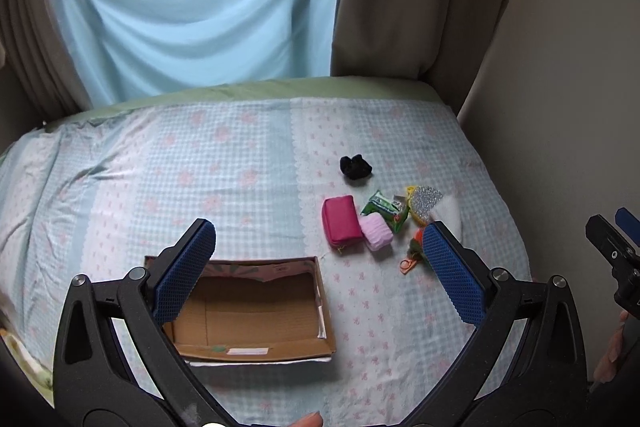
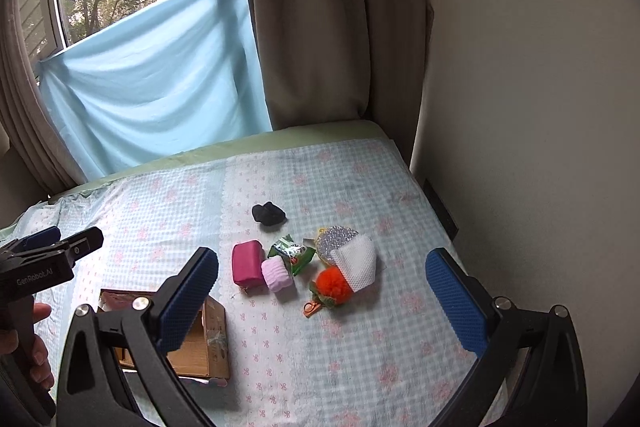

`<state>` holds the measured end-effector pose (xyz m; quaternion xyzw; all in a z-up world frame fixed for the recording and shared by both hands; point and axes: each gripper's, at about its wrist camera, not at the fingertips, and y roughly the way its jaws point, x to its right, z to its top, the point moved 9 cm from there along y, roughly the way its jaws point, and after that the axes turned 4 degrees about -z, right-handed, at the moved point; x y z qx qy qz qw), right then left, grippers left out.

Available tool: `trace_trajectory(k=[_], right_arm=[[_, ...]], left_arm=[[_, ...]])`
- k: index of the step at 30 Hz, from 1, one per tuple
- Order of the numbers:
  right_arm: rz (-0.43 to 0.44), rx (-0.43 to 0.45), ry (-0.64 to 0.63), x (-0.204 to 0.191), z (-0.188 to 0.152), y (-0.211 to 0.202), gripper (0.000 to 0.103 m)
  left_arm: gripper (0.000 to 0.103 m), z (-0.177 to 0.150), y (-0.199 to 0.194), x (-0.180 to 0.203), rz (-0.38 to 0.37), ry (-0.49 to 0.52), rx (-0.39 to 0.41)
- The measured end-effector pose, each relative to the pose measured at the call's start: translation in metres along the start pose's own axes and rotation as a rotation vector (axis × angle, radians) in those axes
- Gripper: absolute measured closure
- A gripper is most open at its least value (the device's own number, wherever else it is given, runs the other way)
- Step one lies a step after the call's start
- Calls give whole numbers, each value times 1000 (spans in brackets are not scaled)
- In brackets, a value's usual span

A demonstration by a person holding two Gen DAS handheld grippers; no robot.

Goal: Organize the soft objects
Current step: 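Grasp the magenta pouch with the left tool while the right tool grasps the white mesh cloth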

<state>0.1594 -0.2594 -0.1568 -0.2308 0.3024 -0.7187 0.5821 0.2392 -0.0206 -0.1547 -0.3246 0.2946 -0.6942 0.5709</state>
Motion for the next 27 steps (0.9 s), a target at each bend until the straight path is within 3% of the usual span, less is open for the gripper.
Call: trace_trajectory(k=[9,15,20,27], right_arm=[[-14,-221,48,34,-30,171,0],[-7,-379,78,42,-69,276,0],[8,-481,114,43,-100,329,5],[22,-533,149,46,-114,353,32]], left_arm=[[1,-19,213,6,-55,-118,-313],[1,-45,322,18,-48,-105,-467],[1,-68,376,14,-37,-122,-561],[5,-81,419,6,-43,-148,-616]])
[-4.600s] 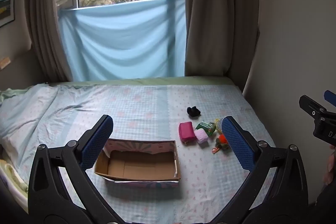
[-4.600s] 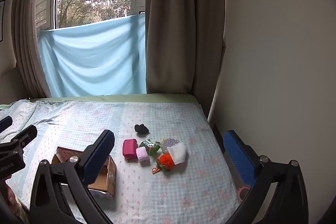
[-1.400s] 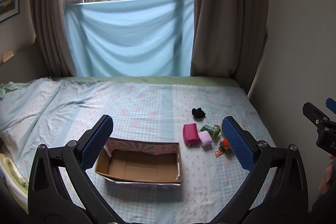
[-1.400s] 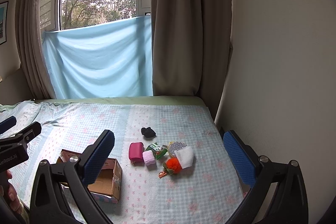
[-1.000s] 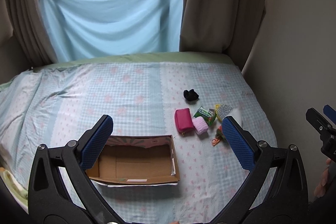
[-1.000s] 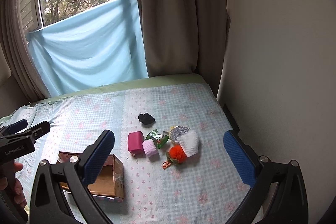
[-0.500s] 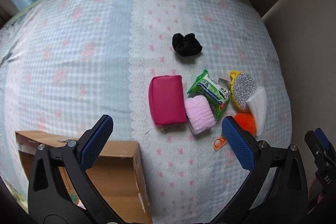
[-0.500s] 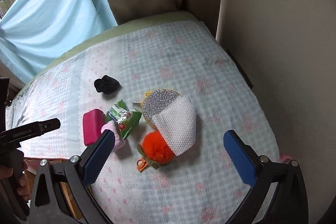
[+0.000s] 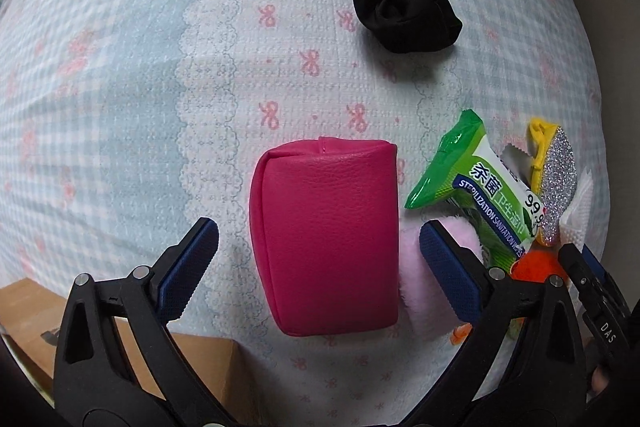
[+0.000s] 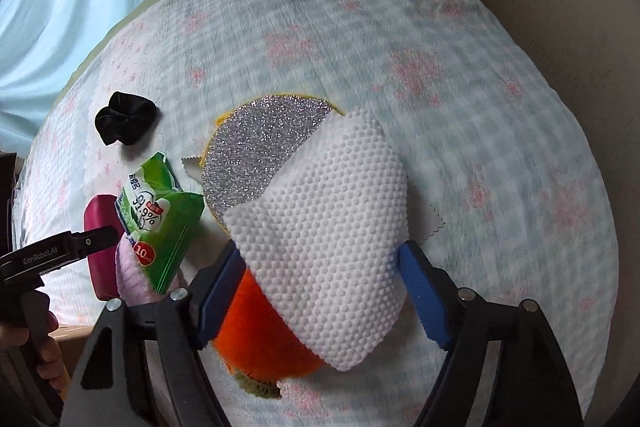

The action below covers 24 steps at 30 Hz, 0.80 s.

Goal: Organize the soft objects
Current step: 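Grasp the magenta pouch with the left tool while the right tool grasps the white mesh cloth, then carry the pouch and cloth into the box and open both tools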

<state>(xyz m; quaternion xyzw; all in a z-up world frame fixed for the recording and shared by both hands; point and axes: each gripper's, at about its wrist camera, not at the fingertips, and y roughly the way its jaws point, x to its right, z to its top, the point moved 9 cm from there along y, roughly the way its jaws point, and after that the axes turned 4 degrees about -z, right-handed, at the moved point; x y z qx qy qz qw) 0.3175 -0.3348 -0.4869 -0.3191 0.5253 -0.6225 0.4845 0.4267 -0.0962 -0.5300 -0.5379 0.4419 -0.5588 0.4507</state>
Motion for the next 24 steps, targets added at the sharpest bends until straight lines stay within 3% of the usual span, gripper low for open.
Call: trace_trajectory(k=[1,4,7,15,24], right_arm=[[2,1,6,1,2,1,37],[7,0,17,2,3,0,54],[9,-7,26,2,2,1,73],[5,32,49,4,3,-14,88],[10,109,33,-3,12,-46,90]], left_arm=[[10,2,3,-1,-8,-10,-3],[38,5,9,-5,-36,-39,-18],[45,7,14,-8,-47,-47,-24],[60,1,-1,-28,-75,-53,0],[65,-8,-42,-28,-98,-64,64]])
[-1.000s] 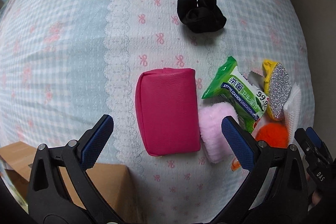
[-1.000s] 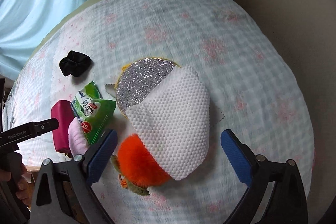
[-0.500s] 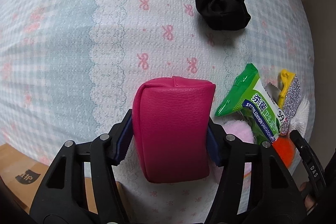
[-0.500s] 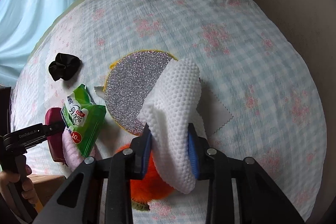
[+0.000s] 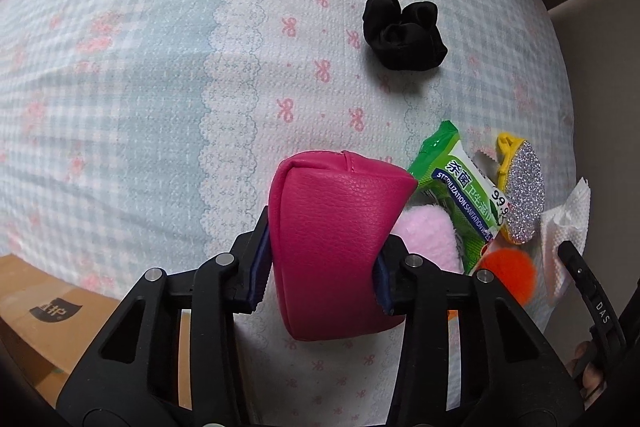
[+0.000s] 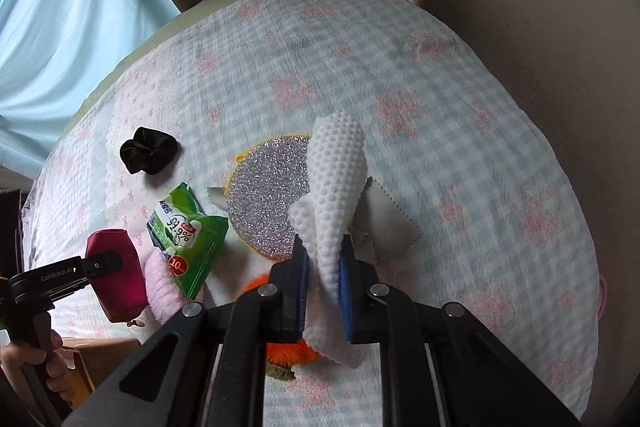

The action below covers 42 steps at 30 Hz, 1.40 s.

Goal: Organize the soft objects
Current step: 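Carry the pouch and cloth into the box and open both tools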

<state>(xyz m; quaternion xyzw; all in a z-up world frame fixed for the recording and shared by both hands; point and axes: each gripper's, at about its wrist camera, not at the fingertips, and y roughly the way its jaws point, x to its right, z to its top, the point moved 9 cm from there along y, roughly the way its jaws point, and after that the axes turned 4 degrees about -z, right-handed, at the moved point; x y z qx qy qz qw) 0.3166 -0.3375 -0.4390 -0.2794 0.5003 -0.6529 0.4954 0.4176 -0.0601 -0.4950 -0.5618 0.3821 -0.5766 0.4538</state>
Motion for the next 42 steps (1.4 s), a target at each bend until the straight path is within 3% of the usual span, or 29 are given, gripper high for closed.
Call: trace_trajectory(k=[12,22,31,42], right_arm=[[62,146,-125,-43,6,-113,90],[192,175,-308,-123,-32,-205,90],[260,107,-480,-203,-103,-226,90],[242,-16,-518,-296,-188,-198,90]], left_arm=[[65,-32,-131,32,-36,-10,175],[65,-108,-230,13,-39,-61,275],[65,-169,-270,-55,17,-119,302],[65,-196,-259,-165,41,-97,197]])
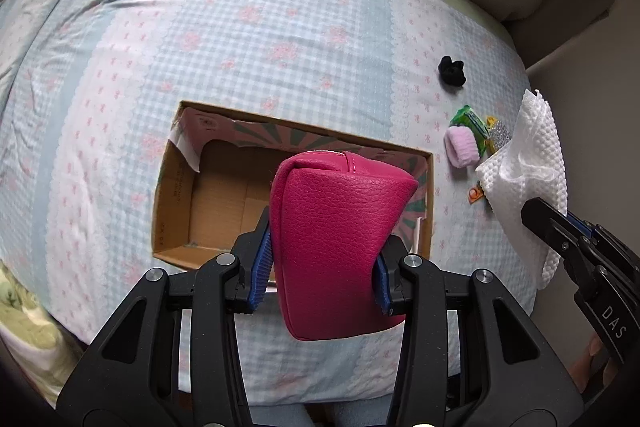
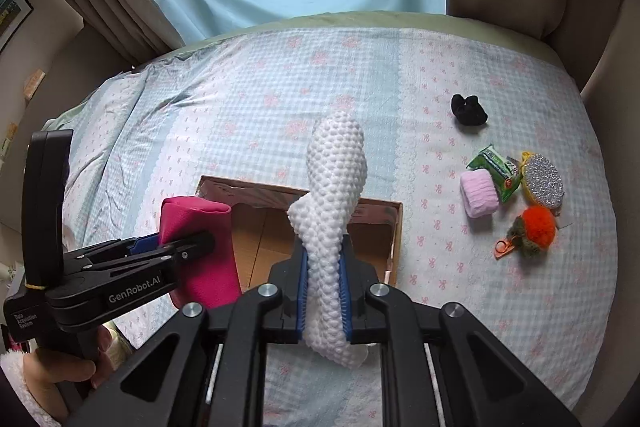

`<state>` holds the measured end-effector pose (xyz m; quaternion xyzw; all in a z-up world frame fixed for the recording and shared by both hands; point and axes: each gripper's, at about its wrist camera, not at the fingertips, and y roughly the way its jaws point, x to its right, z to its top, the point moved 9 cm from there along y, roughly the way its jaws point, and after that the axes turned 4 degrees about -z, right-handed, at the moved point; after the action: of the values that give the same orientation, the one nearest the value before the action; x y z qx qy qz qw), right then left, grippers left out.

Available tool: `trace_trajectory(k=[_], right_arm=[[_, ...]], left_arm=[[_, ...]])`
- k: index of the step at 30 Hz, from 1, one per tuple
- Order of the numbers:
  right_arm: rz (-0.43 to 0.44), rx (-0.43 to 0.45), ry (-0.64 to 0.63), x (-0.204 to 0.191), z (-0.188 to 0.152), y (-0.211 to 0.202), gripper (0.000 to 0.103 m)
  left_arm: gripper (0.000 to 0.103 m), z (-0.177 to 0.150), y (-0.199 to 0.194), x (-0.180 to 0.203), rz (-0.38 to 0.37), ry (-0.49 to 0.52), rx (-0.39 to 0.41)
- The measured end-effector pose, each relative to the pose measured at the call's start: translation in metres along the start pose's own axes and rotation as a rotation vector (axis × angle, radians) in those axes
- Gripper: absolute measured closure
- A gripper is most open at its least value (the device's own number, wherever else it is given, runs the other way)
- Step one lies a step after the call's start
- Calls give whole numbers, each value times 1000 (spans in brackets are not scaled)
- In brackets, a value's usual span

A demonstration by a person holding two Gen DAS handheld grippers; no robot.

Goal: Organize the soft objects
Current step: 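Carry the pouch and cloth into the box and open both tools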

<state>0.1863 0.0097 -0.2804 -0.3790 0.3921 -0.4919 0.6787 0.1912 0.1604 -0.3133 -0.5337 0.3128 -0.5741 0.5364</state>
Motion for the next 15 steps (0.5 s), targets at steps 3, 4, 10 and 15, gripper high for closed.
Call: trace_trajectory(k=[3,4,10,15], right_arm=[[-15,-39,26,-23,-4,24,90],[-20,-50,35,-29,-5,32,90],[-50,-129,95,-48,-14,83,90],[-64,-211,142,-46,-19,126,90]], left_arm=[[65,2,10,-27,4,34,-39],[65,4,14,-35,9,47,-51],[65,12,52,-74,28,114,-132],[65,15,88,-81,34,184,-188]])
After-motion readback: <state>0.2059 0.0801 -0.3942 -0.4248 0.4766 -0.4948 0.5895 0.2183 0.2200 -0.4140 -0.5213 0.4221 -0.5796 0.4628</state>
